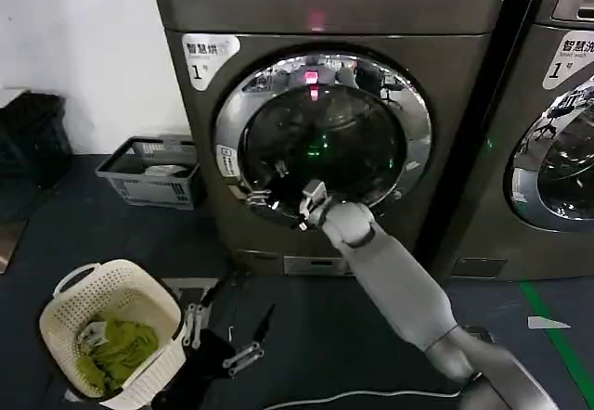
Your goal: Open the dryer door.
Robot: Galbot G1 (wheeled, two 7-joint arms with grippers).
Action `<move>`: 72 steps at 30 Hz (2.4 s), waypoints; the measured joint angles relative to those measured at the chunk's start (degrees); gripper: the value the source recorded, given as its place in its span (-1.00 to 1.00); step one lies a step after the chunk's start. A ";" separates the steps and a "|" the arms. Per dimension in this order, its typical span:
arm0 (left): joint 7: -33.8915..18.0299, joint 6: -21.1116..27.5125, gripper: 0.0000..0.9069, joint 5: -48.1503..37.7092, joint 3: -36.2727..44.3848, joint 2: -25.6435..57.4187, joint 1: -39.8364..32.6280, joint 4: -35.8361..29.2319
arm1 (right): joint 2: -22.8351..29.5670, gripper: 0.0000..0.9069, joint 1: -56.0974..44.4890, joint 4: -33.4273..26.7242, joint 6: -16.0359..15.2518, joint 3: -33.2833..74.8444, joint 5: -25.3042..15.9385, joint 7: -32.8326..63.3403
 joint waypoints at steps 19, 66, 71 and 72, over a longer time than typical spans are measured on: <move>-0.14 -0.75 1.00 -0.91 -0.95 -0.09 0.92 -0.42 | 3.40 1.00 3.52 -4.38 0.27 -1.87 -0.37 -1.05; 1.12 2.00 1.00 -14.01 -13.00 2.66 -3.92 1.77 | -13.98 1.00 -0.78 13.39 4.51 -8.90 12.04 -23.39; 1.53 2.84 1.00 -18.55 -18.80 4.06 -5.59 2.98 | -16.83 1.00 -1.91 16.81 5.51 -7.89 14.63 -27.52; 1.57 2.94 1.00 -19.41 -20.07 4.34 -5.97 3.35 | -17.34 1.00 -2.18 17.42 5.57 -7.59 14.79 -28.12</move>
